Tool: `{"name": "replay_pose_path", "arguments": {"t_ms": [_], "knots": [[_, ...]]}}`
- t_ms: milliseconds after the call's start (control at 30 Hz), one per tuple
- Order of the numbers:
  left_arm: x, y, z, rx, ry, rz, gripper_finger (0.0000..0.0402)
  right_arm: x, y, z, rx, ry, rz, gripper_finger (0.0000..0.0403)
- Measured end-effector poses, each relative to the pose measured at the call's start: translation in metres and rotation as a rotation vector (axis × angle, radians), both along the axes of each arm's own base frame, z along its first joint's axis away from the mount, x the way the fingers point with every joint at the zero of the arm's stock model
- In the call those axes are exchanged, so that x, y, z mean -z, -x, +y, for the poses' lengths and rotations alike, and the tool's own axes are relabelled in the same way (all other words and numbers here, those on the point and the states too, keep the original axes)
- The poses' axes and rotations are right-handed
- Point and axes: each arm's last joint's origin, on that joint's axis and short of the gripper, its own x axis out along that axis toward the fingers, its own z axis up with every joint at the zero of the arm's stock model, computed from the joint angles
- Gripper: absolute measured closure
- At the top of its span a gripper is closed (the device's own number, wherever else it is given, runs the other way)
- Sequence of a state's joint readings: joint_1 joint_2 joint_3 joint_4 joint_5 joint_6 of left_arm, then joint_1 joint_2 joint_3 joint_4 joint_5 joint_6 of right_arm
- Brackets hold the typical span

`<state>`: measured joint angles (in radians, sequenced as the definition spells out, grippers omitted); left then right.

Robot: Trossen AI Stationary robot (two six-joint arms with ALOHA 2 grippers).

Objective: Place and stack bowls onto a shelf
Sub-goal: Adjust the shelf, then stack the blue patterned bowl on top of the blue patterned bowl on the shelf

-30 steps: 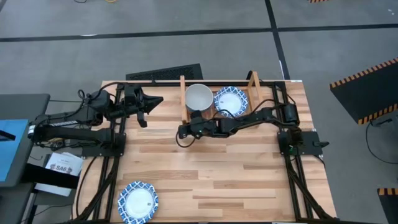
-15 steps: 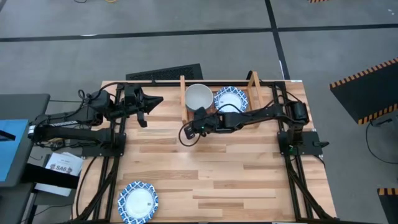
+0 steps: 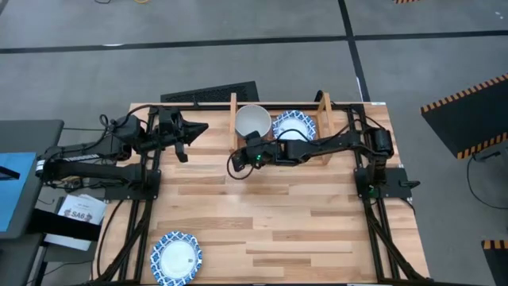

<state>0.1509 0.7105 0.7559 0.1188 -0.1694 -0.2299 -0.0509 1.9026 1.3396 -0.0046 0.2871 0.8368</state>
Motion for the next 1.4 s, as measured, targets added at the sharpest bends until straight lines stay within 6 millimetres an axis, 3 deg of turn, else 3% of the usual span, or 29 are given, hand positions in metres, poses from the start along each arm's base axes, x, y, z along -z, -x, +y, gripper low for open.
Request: {"name": "replay_pose_path", "arguments": {"t_ms": [267, 433, 567, 700, 867, 1033, 1200, 1400], "knots": [[0.0, 0.0, 0.0, -0.002, 0.002, -0.001, 0.0401, 0.0, 0.001, -0.015, -0.045, 0.012, 0.009, 0.0387], [0.004, -0.001, 0.0, 0.01, 0.008, 0.04, 0.0401, 0.0, 0.015, -0.003, -0.151, 0.037, 0.182, 0.0386], [0.01, -0.002, -0.004, 0.089, 0.029, 0.094, 0.0401, -0.006, 0.041, 0.011, -0.248, 0.089, 0.35, 0.038], [0.019, -0.005, -0.016, 0.222, 0.072, 0.181, 0.0402, -0.003, 0.082, 0.024, -0.286, 0.07, 0.455, 0.0387], [0.028, -0.004, -0.04, 0.318, 0.118, 0.269, 0.0401, -0.002, 0.14, 0.045, -0.266, -0.023, 0.344, 0.0387], [0.033, -0.006, -0.066, 0.322, 0.1, 0.309, 0.0401, -0.018, 0.177, 0.071, -0.257, -0.067, -0.002, 0.0385], [0.05, -0.013, -0.101, 0.461, 0.105, 0.438, 0.0401, -0.041, 0.186, 0.086, -0.272, -0.059, -0.28, 0.0372], [0.082, -0.016, -0.142, 0.667, 0.129, 0.752, 0.0368, -0.055, 0.183, 0.09, -0.304, -0.011, -0.37, 0.0371]]}}
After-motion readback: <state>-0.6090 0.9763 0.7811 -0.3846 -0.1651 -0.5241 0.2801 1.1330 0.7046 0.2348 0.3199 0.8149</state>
